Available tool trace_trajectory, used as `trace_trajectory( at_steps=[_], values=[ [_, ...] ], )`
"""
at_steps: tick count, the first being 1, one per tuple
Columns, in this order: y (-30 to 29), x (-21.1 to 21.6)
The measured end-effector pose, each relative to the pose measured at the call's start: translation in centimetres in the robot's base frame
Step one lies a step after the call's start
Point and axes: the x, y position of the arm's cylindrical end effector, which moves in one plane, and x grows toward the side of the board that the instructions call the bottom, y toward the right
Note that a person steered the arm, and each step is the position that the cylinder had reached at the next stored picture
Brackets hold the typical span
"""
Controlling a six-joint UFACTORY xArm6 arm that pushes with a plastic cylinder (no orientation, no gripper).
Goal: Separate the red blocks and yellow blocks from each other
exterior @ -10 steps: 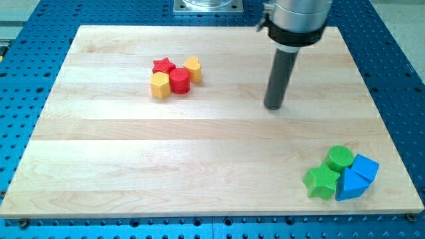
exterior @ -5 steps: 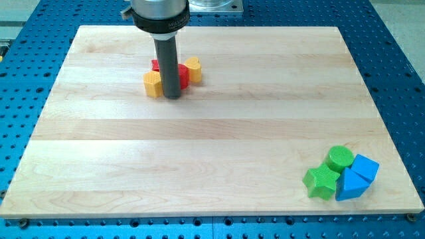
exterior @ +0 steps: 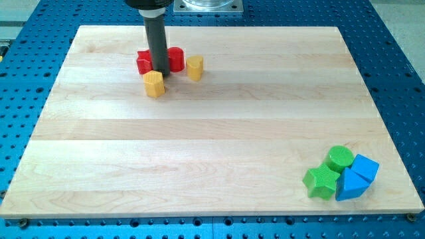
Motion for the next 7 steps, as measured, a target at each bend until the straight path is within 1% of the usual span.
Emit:
trace_trajectory(
  at_steps=[1,2,4,6,7],
  values=[
    [-1.4,0.0],
    [-1.2,0.9],
    [7.5,0.6],
    [6.2,-1.1],
    [9.3,-2.4]
  ],
)
